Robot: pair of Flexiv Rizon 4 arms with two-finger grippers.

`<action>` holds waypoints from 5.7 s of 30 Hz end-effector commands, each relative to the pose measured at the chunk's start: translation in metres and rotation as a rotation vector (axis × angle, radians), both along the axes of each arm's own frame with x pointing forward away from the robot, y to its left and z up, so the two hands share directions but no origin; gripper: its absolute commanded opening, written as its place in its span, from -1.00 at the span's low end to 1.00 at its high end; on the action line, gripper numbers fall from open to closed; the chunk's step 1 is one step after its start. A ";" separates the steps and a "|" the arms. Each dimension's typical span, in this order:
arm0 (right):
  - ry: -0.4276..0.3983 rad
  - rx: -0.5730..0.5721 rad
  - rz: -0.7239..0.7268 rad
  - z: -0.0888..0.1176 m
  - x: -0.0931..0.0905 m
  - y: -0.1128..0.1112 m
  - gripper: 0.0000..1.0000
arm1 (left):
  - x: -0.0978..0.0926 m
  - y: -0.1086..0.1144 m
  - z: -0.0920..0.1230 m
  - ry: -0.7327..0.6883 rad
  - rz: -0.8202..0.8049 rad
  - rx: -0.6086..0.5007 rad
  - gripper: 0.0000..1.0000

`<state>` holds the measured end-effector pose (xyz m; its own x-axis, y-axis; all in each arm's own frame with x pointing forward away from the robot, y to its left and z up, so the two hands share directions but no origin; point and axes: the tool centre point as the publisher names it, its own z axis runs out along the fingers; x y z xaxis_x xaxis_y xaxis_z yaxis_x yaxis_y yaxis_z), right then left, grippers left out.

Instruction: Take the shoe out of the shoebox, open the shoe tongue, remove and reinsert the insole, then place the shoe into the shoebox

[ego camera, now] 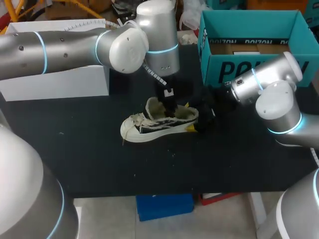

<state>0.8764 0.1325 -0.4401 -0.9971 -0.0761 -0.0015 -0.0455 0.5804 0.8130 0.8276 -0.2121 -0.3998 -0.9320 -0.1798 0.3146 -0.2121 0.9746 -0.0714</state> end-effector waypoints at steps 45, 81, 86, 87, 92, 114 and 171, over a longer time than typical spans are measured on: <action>0.002 -0.001 0.000 -0.003 0.003 -0.002 -1.00 | -0.008 0.003 -0.030 -0.209 0.023 0.202 -0.50; 0.002 -0.001 0.000 -0.003 0.003 -0.002 -1.00 | 0.027 0.055 -0.026 -0.668 0.256 0.430 -0.39; 0.002 -0.001 0.000 -0.003 0.003 -0.002 -1.00 | 0.033 0.064 -0.022 -0.684 0.277 0.414 -0.45; 0.002 -0.001 0.000 -0.003 0.003 -0.002 -1.00 | 0.033 0.064 -0.022 -0.686 0.279 0.411 -0.50; 0.002 -0.001 0.000 -0.003 0.003 -0.002 -1.00 | 0.033 0.064 -0.024 -0.675 0.257 0.393 -1.00; 0.002 -0.001 0.000 -0.003 0.003 -0.002 -1.00 | 0.004 0.046 0.002 -0.578 0.117 0.253 -1.00; 0.002 -0.001 0.000 -0.003 0.003 -0.002 -1.00 | 0.031 -0.029 0.033 -0.522 -0.111 -0.223 -0.61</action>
<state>0.8767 0.1308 -0.4400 -0.9971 -0.0759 -0.0015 -0.0454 0.5800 0.8133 0.8568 -0.2348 -0.3657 -0.9832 -0.0585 -0.1730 0.0056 0.9372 -0.3488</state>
